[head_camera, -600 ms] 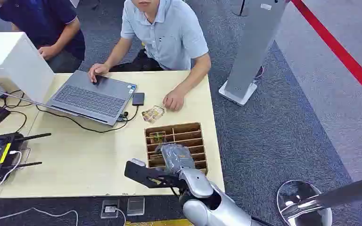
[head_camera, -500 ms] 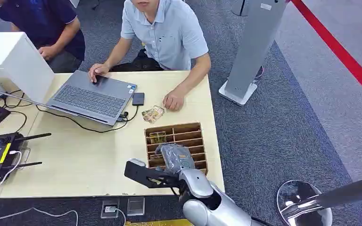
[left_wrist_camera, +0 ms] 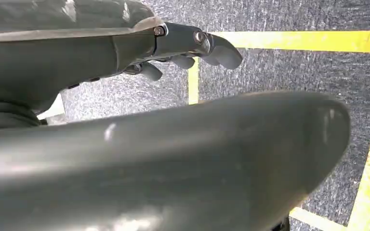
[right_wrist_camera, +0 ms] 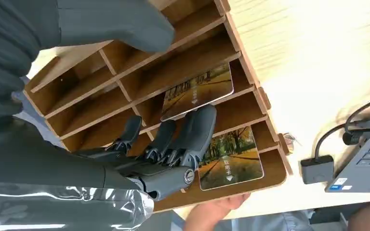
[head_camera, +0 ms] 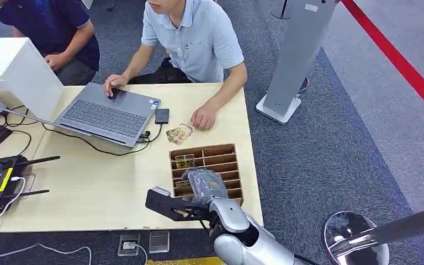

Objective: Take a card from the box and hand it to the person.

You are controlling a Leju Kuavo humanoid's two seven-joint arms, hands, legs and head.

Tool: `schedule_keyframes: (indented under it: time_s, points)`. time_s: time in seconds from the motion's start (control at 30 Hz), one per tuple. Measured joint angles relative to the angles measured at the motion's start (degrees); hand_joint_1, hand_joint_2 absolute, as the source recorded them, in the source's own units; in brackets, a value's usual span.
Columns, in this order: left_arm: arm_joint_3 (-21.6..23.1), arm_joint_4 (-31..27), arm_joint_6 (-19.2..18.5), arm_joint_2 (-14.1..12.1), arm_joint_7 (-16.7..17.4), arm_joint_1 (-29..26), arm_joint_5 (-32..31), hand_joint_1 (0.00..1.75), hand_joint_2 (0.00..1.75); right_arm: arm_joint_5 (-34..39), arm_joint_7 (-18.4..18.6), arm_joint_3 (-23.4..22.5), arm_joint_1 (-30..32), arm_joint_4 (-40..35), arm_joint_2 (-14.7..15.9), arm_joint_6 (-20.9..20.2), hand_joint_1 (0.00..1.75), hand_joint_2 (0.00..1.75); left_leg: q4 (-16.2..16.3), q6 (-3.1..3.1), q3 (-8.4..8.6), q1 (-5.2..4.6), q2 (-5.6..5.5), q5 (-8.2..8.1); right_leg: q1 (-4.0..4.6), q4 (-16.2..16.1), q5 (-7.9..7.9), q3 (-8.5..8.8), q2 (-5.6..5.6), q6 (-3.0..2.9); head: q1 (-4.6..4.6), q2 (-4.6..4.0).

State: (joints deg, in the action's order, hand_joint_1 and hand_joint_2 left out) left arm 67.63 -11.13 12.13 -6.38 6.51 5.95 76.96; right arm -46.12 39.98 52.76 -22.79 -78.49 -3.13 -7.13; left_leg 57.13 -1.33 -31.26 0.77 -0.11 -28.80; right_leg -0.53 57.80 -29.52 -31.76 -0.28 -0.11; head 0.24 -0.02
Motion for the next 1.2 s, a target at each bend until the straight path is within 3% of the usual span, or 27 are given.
schedule_keyframes:
  time_s: [0.2,0.63,0.7,0.87,1.2]
  points:
    - [0.00,0.00,0.00,0.00,0.00,0.00,0.00,0.00,0.00,0.00,0.00,0.02,0.00,0.00,0.00,0.02,0.87,1.75,0.00,0.00,0.00,0.00,0.00,0.00,0.00,0.00,0.00,0.00,0.00,0.00,0.00,0.00]
    - [-0.02,0.00,-0.07,0.00,0.00,0.00,0.00,0.00,0.00,-0.09,0.00,0.28,0.00,0.11,0.00,0.13,0.94,1.75,0.00,0.00,0.00,0.00,0.00,0.00,0.00,0.00,0.00,0.00,0.00,0.00,0.00,0.00]
    - [0.00,0.00,-0.07,0.00,0.00,0.00,0.00,0.00,0.00,-0.11,0.00,0.31,0.00,0.11,0.00,0.18,1.08,1.75,0.00,0.00,0.00,0.00,0.00,0.00,0.00,0.00,0.00,0.00,0.00,0.00,0.00,0.00]
    - [0.00,0.00,-0.07,0.00,0.00,0.00,0.00,0.00,0.00,-0.09,0.00,0.33,-0.01,0.15,0.00,0.35,1.17,1.75,0.00,0.00,0.00,0.00,0.00,0.00,0.00,0.00,0.00,0.00,0.00,0.00,0.00,0.00]
    - [0.00,0.00,-0.07,0.00,0.00,0.00,-0.02,0.00,0.00,0.09,0.00,0.35,-0.02,0.17,0.00,0.55,1.17,1.75,0.00,0.00,0.00,0.00,0.00,0.00,0.00,0.00,0.00,0.00,0.00,0.00,0.00,0.00]
